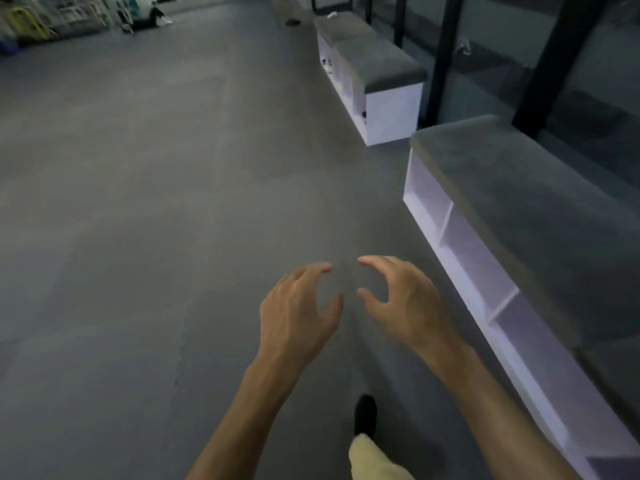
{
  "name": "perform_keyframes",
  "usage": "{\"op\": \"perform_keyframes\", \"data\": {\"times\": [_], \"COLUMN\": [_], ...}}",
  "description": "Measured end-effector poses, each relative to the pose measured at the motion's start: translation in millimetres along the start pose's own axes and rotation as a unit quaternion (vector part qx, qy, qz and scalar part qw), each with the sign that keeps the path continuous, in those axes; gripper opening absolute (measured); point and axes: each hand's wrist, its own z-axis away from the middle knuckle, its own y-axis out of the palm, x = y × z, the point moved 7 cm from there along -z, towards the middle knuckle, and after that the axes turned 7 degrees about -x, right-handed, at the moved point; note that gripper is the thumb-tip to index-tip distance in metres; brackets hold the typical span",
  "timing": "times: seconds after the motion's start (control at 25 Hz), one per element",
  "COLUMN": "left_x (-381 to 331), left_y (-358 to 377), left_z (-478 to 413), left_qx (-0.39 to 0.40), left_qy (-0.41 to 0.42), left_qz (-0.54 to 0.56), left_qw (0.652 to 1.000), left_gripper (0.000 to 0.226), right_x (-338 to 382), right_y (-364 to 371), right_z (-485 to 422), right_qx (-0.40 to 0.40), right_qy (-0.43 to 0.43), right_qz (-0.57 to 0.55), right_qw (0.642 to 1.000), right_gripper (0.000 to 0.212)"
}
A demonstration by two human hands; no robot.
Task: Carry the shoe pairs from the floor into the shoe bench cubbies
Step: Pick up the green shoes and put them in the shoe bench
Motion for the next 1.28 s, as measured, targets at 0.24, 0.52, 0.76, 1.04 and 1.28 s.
{"op": "perform_keyframes", "data": {"times": [0.24,0.52,0.76,1.04,1.28], "left_x": [58,145,242,292,333], "left_y": [20,76,133,224,314], "left_z": [-215,-418,-651,-920,-1156], "left_qx": [-0.029,-0.064,-0.073,-0.025,-0.031], "left_qy": [-0.035,-0.059,-0.074,-0.036,-0.025], "left_qz": [-0.012,-0.003,0.025,0.039,0.020], "left_qw": [0.999,0.996,0.994,0.998,0.999], "left_gripper": [0.044,0.044,0.043,0.042,0.041], "right_x": [12,12,5,-46,-99], "right_y": [76,177,280,355,442], "right_z": [-234,-454,-678,-936,-1176], "right_qx": [0.035,0.069,0.074,0.040,0.054], "right_qy": [-0.046,-0.116,-0.098,-0.033,-0.046], "right_qz": [-0.029,-0.008,0.017,0.012,-0.013], "right_qw": [0.998,0.991,0.992,0.999,0.997], "right_gripper": [0.047,0.046,0.046,0.046,0.048]}}
